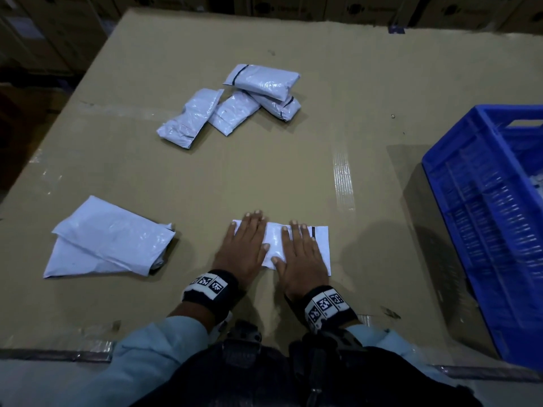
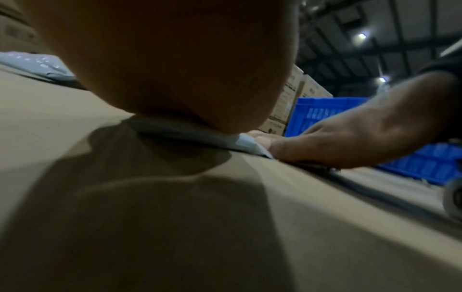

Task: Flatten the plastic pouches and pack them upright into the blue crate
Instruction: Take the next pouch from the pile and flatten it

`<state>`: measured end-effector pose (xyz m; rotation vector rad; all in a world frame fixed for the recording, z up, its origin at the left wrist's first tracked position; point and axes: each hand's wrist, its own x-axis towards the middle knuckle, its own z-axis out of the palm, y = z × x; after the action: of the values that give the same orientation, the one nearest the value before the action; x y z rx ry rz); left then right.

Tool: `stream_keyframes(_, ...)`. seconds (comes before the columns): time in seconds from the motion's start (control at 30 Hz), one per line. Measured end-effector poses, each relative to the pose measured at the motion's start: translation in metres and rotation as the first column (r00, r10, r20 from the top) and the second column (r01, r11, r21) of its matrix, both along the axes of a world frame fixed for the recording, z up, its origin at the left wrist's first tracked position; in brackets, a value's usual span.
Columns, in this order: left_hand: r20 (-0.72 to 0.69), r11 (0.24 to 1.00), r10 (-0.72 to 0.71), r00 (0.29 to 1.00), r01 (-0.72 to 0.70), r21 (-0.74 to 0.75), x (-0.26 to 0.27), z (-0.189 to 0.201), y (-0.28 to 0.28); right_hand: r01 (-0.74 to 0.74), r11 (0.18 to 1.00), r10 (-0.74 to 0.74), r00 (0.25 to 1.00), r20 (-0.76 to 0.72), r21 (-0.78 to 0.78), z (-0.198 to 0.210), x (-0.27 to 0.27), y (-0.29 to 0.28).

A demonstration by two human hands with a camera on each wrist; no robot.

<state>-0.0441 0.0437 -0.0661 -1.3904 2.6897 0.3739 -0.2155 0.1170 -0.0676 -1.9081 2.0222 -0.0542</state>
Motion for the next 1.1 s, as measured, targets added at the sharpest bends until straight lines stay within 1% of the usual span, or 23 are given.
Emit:
stream_keyframes(0.07,0.009,1.000,-0.002,1.000,0.002,-0.002,0.006,-0.004,-0.004,0.017,0.999,-0.017,1.000,-0.014,-0.033,-0.006,-0.005,0.005)
stream_keyframes(0.17,0.036,1.000,-0.008,0.999,0.008,0.011,0.012,-0.001,-0.008,0.026,0.999,-0.026,0.999,-0.022,-0.026,-0.003,-0.011,0.007)
stream_keyframes(0.27,0.077,1.000,-0.001,0.997,0.000,0.014,0.021,0.003,-0.009,0.057,0.998,-0.057,0.998,0.006,0.007,0.001,-0.018,0.007)
stream_keyframes(0.4,0.106,0.999,0.041,0.993,-0.042,0.006,0.030,0.004,-0.008,0.091,0.995,-0.091,0.996,-0.012,0.028,0.001,-0.025,0.008)
stream_keyframes(0.57,0.113,0.992,0.116,0.987,-0.110,-0.054,0.040,0.005,-0.006,0.231,0.973,-0.230,0.972,-0.044,0.009,0.004,-0.029,0.011)
stream_keyframes(0.63,0.120,0.987,0.159,0.980,-0.154,-0.045,0.044,0.008,-0.008,0.236,0.971,-0.234,0.970,-0.065,0.020,0.006,-0.031,0.012)
stream_keyframes(0.73,0.126,0.984,0.179,0.976,-0.180,-0.001,0.042,0.012,-0.009,0.225,0.973,-0.219,0.969,-0.111,0.043,0.014,-0.028,0.007)
stream_keyframes(0.8,0.074,0.981,0.193,0.978,-0.194,0.010,0.037,0.018,-0.008,0.205,0.978,-0.199,0.971,-0.130,0.037,0.022,-0.023,-0.002)
stream_keyframes(0.87,0.001,0.979,0.203,0.979,-0.203,0.012,0.032,0.025,-0.008,0.138,0.990,-0.140,0.985,-0.097,-0.027,0.030,-0.021,-0.009)
stream_keyframes(0.93,-0.143,0.977,0.210,0.967,-0.204,0.059,0.029,0.031,-0.009,0.036,0.997,-0.038,0.998,-0.044,-0.062,0.038,-0.023,-0.010)
stream_keyframes(1.0,-0.314,0.970,0.228,0.922,-0.186,0.156,0.024,0.039,-0.010,-0.026,0.996,0.026,1.000,0.005,-0.082,0.049,-0.027,-0.007)
stream_keyframes(1.07,-0.471,0.940,0.295,0.832,-0.162,0.302,0.016,0.057,-0.006,-0.025,0.993,0.032,0.998,0.056,-0.117,0.062,-0.033,-0.001)
stream_keyframes(1.1,-0.521,0.926,0.318,0.792,-0.141,0.350,0.012,0.066,-0.004,-0.014,0.989,0.026,0.997,0.077,-0.148,0.069,-0.037,0.001)
